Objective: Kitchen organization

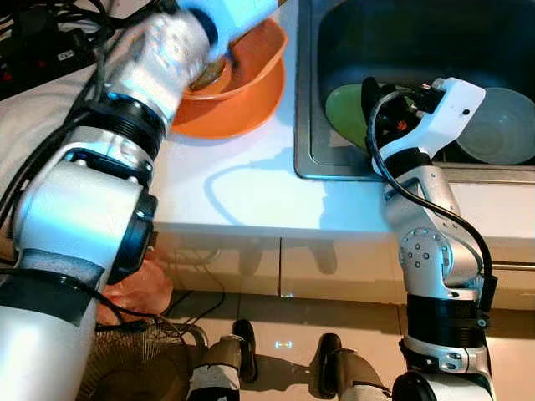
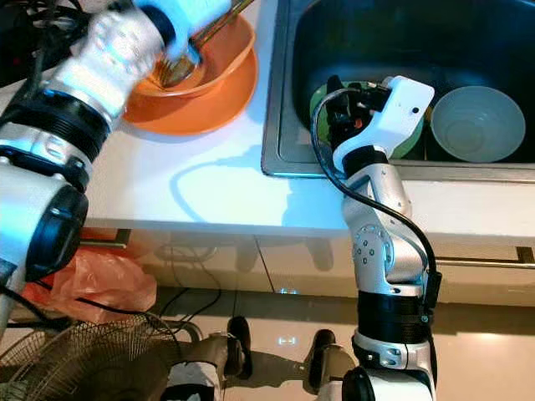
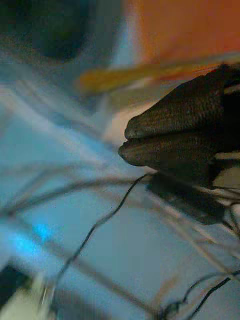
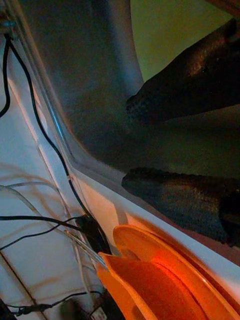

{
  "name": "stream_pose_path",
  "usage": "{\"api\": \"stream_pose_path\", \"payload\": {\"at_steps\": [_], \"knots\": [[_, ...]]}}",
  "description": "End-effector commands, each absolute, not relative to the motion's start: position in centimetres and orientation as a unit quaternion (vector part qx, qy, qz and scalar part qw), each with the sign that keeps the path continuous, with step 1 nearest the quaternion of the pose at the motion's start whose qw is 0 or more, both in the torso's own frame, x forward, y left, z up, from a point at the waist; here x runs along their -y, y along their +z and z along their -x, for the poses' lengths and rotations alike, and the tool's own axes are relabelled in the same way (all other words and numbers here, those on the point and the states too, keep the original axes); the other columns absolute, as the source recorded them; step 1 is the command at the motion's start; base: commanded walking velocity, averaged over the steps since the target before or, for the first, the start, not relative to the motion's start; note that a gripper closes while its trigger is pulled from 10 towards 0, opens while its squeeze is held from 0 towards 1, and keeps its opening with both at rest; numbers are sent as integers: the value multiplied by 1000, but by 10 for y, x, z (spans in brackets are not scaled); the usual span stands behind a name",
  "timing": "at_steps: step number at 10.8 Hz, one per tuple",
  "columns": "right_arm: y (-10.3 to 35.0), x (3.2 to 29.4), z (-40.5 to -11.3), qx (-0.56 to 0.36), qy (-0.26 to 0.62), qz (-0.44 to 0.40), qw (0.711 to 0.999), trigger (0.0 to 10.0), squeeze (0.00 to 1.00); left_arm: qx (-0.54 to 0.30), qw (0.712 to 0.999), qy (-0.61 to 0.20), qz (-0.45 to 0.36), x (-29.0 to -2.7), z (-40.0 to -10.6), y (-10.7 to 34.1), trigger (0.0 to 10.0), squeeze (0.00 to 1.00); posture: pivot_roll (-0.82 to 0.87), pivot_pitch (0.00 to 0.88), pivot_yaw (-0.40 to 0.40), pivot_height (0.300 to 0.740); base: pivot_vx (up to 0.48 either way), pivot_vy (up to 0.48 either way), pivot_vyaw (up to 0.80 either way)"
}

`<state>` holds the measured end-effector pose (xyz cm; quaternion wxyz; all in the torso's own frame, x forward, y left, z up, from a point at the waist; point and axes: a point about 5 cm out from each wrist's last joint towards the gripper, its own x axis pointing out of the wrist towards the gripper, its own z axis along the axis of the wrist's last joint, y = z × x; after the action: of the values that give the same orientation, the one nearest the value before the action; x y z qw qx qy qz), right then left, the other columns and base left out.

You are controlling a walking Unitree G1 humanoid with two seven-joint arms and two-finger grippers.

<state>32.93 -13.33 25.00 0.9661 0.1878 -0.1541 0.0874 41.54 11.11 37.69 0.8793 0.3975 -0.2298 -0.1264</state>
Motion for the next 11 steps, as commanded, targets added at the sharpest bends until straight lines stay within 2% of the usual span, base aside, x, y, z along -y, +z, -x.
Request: {"api": "stream_pose_path", "payload": {"at_steps": [1,3,5,6,7,9,11], "knots": [[228,136,-333,104,74,-193,973,10000,0,282,890,-110,-342,-115,-408,402,0,0,61,305,90,740,0,0,0],[229,134,-334,106,76,-194,972,10000,0,308,909,-99,-263,-134,-404,413,0,0,63,300,90,740,0,0,0],[228,132,-335,105,79,-195,972,10000,0,294,920,-66,-252,-157,-404,413,10000,0,69,297,90,740,0,0,0],[229,131,-335,105,81,-196,972,10000,0,261,930,-61,-252,-172,-408,400,10000,408,69,297,91,740,0,0,0],[229,130,-335,105,82,-197,971,10000,0,242,937,-64,-243,-179,-410,391,10000,1000,67,296,91,740,0,0,0],[228,129,-336,105,84,-198,971,10000,0,223,949,-78,-210,-185,-412,375,10000,1000,67,291,92,740,0,0,0],[229,129,-337,108,85,-198,970,10000,0,255,947,-106,-161,-183,-407,370,10000,1000,63,283,85,740,0,0,0]]}}
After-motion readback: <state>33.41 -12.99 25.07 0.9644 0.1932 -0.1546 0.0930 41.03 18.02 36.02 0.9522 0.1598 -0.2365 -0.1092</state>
